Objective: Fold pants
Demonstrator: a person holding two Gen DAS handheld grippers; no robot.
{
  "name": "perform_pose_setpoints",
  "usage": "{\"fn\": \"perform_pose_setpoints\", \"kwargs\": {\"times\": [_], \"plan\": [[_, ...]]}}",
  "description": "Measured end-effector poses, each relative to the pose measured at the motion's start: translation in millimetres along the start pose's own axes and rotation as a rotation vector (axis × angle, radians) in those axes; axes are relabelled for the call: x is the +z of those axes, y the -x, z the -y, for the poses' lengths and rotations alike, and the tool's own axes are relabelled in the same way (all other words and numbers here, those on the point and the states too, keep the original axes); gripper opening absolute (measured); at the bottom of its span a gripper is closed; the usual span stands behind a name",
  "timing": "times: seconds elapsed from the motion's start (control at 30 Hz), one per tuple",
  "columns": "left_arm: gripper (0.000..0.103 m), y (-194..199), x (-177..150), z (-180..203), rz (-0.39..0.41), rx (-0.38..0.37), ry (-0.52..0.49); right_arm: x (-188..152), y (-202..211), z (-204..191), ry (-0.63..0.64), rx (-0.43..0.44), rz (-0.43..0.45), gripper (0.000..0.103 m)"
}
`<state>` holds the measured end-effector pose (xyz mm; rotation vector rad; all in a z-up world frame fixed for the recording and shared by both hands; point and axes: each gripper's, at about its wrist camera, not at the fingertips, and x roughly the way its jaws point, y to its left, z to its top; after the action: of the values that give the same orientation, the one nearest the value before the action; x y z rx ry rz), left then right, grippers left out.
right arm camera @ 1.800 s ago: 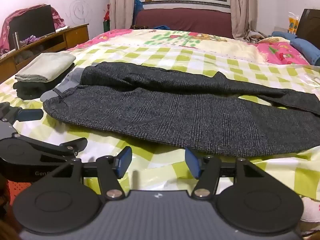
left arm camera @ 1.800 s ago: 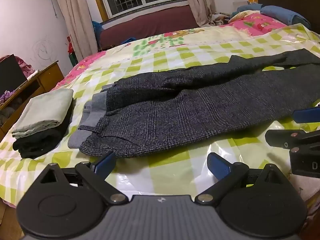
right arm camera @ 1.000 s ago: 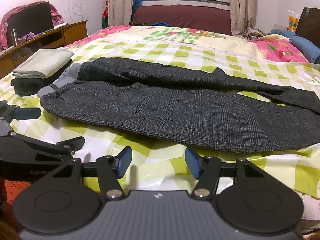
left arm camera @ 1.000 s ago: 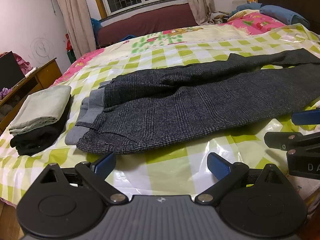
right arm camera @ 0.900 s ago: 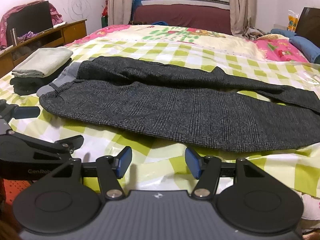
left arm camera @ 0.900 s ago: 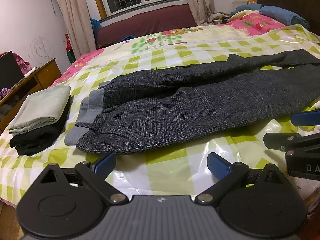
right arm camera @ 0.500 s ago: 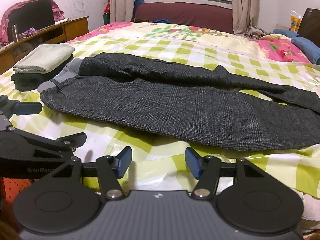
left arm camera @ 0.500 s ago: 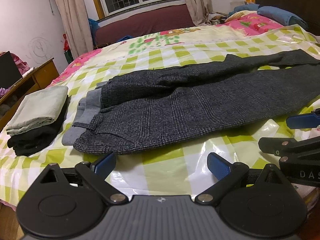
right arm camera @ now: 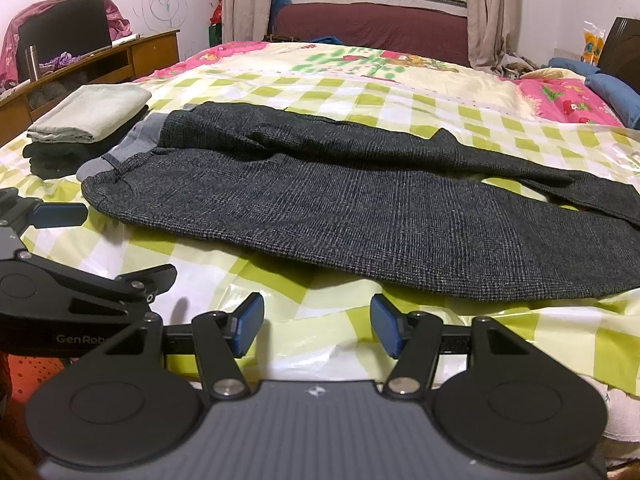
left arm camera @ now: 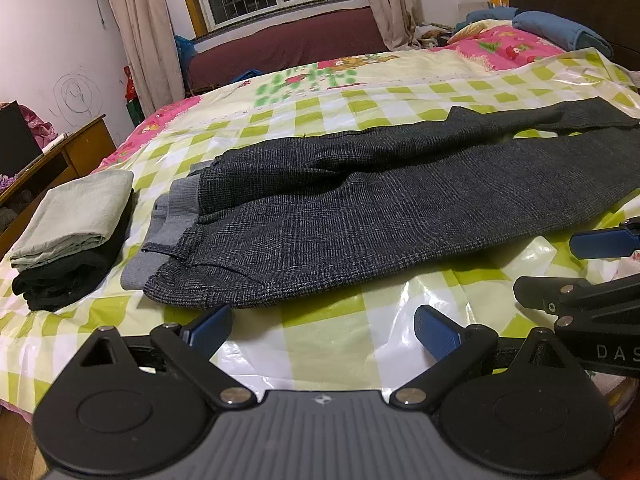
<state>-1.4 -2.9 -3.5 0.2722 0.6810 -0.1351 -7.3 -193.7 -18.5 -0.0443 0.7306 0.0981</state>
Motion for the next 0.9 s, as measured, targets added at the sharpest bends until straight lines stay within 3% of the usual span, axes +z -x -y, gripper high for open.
{"fn": "perform_pose_setpoints", "kwargs": {"times": [0.6,0.9], "plan": [[0.103,-2,-1,-9,0.020,0.007,0.025,5,-5,-4,0.020,0.022,0.002,0.060],[0.103,-24,23,-41,0.077,0.050,-0.002,42,-35,-17,0.068,0.049,0.019,0.060]]}}
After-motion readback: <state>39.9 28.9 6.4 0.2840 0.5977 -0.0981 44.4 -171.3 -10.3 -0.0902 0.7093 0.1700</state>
